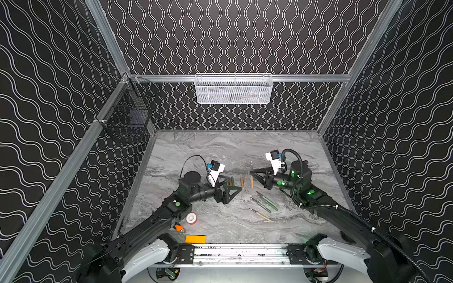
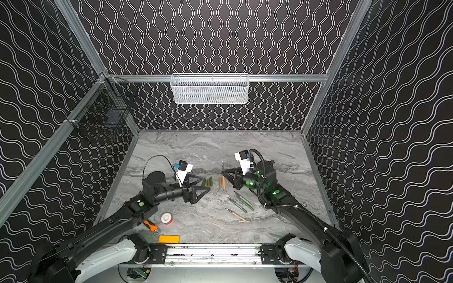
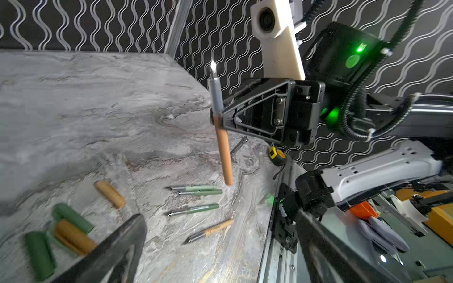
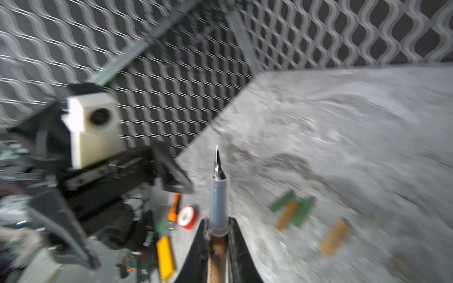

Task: Insert the pens into the pen caps
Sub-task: 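Lift the tan pen with the right gripper and pass it to the left gripper, then hold the tan pen upright in the left gripper while the right gripper moves off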

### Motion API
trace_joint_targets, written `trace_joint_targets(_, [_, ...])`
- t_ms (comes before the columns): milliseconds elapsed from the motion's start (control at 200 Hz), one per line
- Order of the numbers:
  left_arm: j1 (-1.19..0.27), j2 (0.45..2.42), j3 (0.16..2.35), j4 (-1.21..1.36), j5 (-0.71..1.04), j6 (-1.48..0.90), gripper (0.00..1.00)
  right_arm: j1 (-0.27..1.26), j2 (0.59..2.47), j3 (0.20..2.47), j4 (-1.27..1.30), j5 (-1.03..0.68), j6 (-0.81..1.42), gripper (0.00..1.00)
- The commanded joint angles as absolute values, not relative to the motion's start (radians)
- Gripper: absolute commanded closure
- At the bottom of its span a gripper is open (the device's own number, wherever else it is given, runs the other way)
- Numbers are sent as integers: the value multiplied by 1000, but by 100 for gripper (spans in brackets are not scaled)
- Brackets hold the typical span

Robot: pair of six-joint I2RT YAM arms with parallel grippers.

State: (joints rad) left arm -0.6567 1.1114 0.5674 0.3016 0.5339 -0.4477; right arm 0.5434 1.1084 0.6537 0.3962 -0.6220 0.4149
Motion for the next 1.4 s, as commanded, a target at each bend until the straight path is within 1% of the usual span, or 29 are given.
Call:
trace_joint_targets(0, [-660,1110,561,485,618,-484,4,597,1109,652,665,-700,537,85])
trace_joint_targets(145, [-662,1104,556,529,653,-500,11,663,1147,661,784,-711,561,85])
trace_joint_targets(355, [-662,1098,551,577,704,-509,31,697,1202,676,932,-736,614,85])
trace_joint_targets(621, [-662,1121,560,599,743,-514,66,720,1242,692,1025,-761,660,85])
trace_joint_targets(796, [-661,1123,558,607,738,-518,85,734,1244,684,1039,-762,660,84])
trace_joint_targets(981, [-661,1097,583,506,694,-495,92,736,1230,674,993,-745,631,84])
trace_joint_targets(1076, [-661,1091,612,427,677,-477,100,737,1221,675,956,-731,606,84])
trace_joint_targets(1201, [-661,1086,652,316,659,-452,100,737,1215,684,898,-708,577,82])
trace_joint_targets(1281, [-661,1058,676,206,597,-431,100,737,1202,689,846,-673,556,73])
trace_joint_targets(1396, [-652,1015,749,-87,400,-358,100,737,1167,710,680,-583,495,56])
